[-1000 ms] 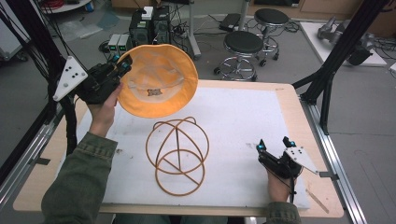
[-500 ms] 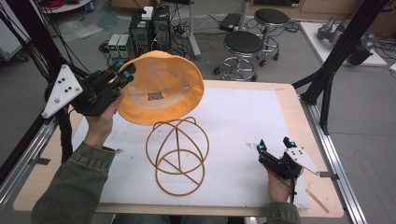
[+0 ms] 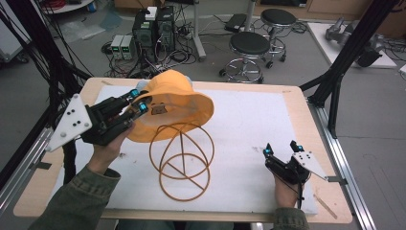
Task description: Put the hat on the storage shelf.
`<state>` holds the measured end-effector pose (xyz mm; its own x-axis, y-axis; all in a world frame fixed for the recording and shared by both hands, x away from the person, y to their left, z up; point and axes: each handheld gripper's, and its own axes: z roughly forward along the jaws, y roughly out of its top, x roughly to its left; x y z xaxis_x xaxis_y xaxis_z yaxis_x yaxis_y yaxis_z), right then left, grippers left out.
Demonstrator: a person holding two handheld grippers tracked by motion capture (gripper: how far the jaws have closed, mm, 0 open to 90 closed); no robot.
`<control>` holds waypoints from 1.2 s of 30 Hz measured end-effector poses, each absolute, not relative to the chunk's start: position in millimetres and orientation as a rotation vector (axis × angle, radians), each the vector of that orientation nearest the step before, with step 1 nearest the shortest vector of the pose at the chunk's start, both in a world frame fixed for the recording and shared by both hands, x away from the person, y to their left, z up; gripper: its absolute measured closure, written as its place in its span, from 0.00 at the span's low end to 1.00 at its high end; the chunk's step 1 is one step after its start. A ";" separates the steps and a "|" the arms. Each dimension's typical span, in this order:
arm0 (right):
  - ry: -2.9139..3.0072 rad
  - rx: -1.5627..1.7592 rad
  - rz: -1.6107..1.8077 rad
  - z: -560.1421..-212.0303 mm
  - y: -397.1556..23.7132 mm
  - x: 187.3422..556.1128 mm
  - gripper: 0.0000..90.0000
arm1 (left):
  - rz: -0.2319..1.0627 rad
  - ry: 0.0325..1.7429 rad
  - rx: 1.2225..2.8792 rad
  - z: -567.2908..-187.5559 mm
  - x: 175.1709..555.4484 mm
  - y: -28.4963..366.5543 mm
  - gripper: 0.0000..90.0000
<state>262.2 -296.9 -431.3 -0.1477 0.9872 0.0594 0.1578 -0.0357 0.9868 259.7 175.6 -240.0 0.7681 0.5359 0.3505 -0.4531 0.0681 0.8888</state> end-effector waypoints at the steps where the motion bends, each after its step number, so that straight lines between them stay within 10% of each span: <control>1: 1.417 1.285 1.280 -431.3 -296.9 262.3 0.13 | 0.746 0.062 1.310 -240.0 256.7 173.3 0.96; 36: 1.416 1.284 1.273 -431.0 -297.4 261.7 0.13 | 0.624 -0.290 1.568 -293.3 196.4 118.9 0.96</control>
